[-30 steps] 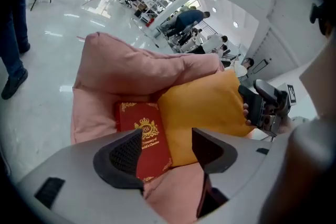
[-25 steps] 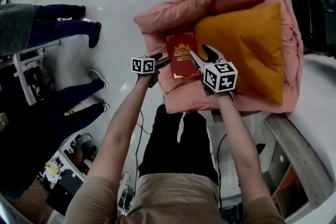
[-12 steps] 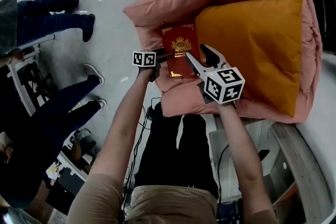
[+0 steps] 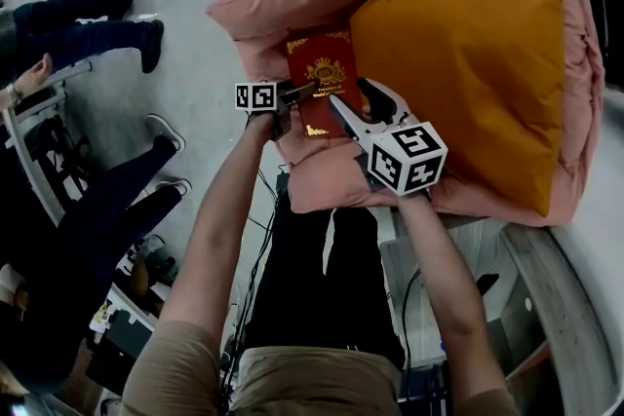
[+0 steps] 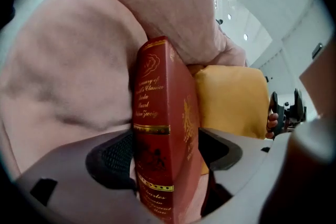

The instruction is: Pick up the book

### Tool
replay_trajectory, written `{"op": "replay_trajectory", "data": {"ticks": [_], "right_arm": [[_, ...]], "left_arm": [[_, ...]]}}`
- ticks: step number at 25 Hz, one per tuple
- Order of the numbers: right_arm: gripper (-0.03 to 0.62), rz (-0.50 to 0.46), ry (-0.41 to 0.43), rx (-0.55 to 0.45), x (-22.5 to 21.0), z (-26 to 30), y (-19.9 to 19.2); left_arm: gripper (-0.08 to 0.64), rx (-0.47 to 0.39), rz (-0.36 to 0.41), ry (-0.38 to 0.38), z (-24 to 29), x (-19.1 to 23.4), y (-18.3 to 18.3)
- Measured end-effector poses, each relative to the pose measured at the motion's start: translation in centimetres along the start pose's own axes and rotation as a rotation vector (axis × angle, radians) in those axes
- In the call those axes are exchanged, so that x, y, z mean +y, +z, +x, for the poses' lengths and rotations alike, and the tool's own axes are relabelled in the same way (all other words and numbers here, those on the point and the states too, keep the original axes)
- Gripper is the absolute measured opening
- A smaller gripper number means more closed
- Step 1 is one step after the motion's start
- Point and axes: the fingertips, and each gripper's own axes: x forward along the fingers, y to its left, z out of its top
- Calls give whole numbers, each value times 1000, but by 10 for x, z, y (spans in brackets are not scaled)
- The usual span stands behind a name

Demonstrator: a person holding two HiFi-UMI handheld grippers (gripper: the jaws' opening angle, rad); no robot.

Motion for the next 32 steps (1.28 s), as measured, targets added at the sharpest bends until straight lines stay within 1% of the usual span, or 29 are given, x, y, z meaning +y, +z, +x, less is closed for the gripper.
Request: {"op": "replay_trajectory", "data": {"ticks": [3, 5, 7, 9, 10, 11, 12, 13, 14, 15, 16, 17, 18, 19, 20, 21, 23, 25, 27, 29, 32], "right_arm": [[253, 17, 4, -7, 1, -4, -5], [252, 28, 8, -13, 1, -6, -7], [252, 38, 12, -19, 2, -7, -9], [252, 47, 19, -23, 4, -7, -12], [252, 51, 23, -25, 5, -7, -13], [252, 53, 28, -27, 7, -6, -14], [252, 55, 32, -28, 9, -6, -15], [252, 58, 37, -30, 11, -5, -15], [252, 61, 41, -31, 12, -4, -16], [252, 64, 45, -33, 14, -4, -16], [252, 68, 48, -35, 16, -3, -16], [252, 70, 51, -36, 18, -3, -17], [252, 72, 54, -38, 19, -3, -18], [252, 73, 56, -38, 20, -3, -19], [253, 73, 56, -38, 20, -4, -20], [252, 73, 54, -37, 19, -5, -21], [252, 75, 45, -34, 17, -8, -24], [252, 73, 36, -35, 16, -12, -24], [252, 62, 28, -39, 17, -19, -20], [252, 50, 21, -44, 21, -31, -16], [252, 37, 11, -59, 31, -53, -5]], "left_arm": [[368, -10, 46, 28, -8, -13, -2], [368, -20, 69, 31, -16, -24, -2], [365, -33, 72, 18, -23, -35, -2], [357, -41, 56, 3, -25, -41, -2], [357, -42, 33, 0, -24, -40, -2], [357, -39, -9, 0, -22, -38, -3], [357, -31, -69, -1, -18, -34, -5], [355, -21, -145, -11, -13, -31, -7], [356, -14, -223, -35, -7, -31, -9], [356, -9, -281, -66, -2, -32, -10], [355, 1, -296, -83, 0, -34, -11], [347, 23, -256, -70, 1, -35, -13], [305, 51, -175, -32, 1, -37, -15], [287, 71, -88, 14, 1, -38, -17], [287, 69, -29, 48, 2, -40, -15], [284, 47, -6, 64, 3, -42, -12], [278, 4, -16, 74, 3, -43, -9], [272, -18, -28, 76, 0, -43, -9], [264, -47, -19, 83, -9, -46, -7], [253, -83, 13, 91, -22, -58, -4], [249, -115, 116, 103, -51, -91, -2]]}}
